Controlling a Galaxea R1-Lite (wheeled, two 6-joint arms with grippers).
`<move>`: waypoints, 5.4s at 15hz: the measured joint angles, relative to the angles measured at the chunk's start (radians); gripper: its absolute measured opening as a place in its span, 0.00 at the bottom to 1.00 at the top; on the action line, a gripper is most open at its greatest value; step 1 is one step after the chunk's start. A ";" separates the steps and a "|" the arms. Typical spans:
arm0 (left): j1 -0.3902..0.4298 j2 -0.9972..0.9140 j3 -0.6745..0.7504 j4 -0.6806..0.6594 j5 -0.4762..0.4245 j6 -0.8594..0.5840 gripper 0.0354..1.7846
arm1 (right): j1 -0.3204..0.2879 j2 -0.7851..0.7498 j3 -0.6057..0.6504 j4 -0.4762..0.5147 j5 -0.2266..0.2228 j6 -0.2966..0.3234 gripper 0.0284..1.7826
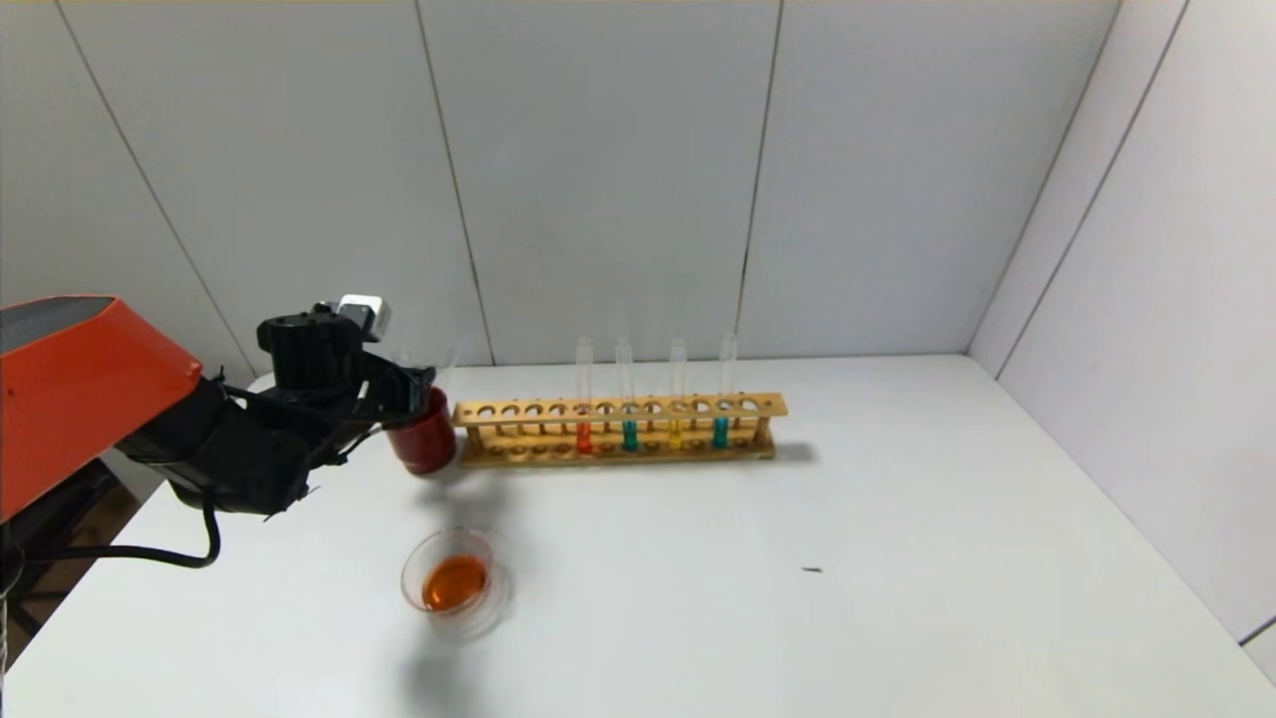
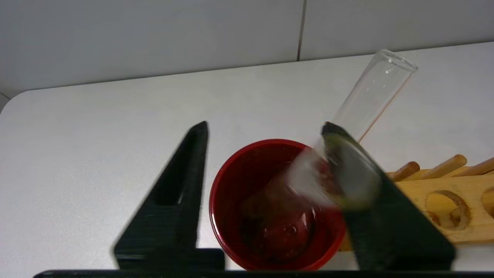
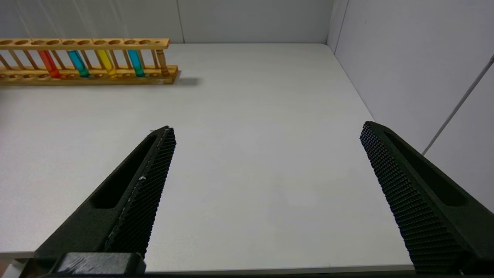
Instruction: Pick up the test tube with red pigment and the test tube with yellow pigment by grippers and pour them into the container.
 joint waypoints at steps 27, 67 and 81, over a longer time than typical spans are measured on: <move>-0.351 -0.456 0.170 0.103 0.018 0.068 0.98 | 0.000 0.000 0.000 0.000 0.000 0.000 0.98; -0.392 -0.853 0.558 -0.045 0.470 0.235 0.98 | 0.000 0.000 0.000 0.000 0.000 0.000 0.98; 0.079 -2.064 0.888 0.602 0.174 0.026 0.98 | 0.000 0.000 0.000 0.000 0.000 0.000 0.98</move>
